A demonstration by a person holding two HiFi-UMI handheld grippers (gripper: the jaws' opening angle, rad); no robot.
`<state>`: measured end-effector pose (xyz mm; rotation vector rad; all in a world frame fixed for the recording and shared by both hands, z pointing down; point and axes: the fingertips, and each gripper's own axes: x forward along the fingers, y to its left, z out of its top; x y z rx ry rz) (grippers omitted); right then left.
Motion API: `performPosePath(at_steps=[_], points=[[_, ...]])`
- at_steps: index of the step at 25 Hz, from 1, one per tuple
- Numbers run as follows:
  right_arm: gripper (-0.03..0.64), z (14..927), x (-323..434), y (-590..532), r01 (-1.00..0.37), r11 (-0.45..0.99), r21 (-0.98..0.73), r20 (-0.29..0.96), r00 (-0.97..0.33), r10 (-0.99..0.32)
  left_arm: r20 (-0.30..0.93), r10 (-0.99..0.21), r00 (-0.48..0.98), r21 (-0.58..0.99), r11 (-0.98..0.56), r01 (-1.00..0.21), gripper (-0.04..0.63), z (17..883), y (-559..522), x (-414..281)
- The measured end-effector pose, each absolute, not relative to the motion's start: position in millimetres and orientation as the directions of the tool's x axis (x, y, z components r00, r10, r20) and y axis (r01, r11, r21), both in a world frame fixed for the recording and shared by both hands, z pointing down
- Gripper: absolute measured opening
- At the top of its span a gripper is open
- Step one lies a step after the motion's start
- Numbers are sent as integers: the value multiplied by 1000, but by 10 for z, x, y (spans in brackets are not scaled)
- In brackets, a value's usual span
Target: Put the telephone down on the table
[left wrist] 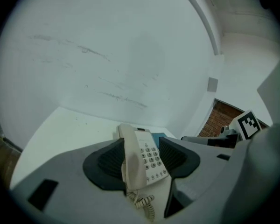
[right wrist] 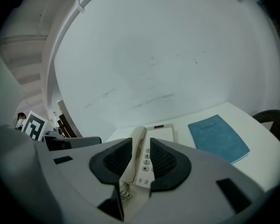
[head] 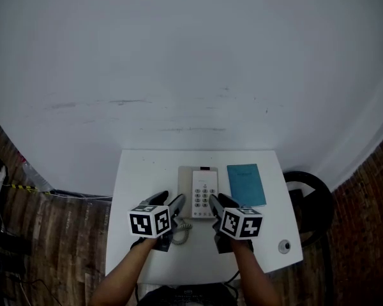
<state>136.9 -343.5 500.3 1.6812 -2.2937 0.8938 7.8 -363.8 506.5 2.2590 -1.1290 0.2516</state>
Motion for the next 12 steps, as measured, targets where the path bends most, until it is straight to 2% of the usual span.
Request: performPosePath(at_steps=[7, 12], points=[[72, 4465, 1254, -3179, -925, 220, -310, 343, -325, -881, 280, -726, 629, 283, -563, -776, 144, 4353, -3406, -95], [26, 4134, 1210, -3047, -940, 243, -240, 269, -305, -914, 227, -755, 615, 172, -590, -789, 72, 4103, -3289, -184]])
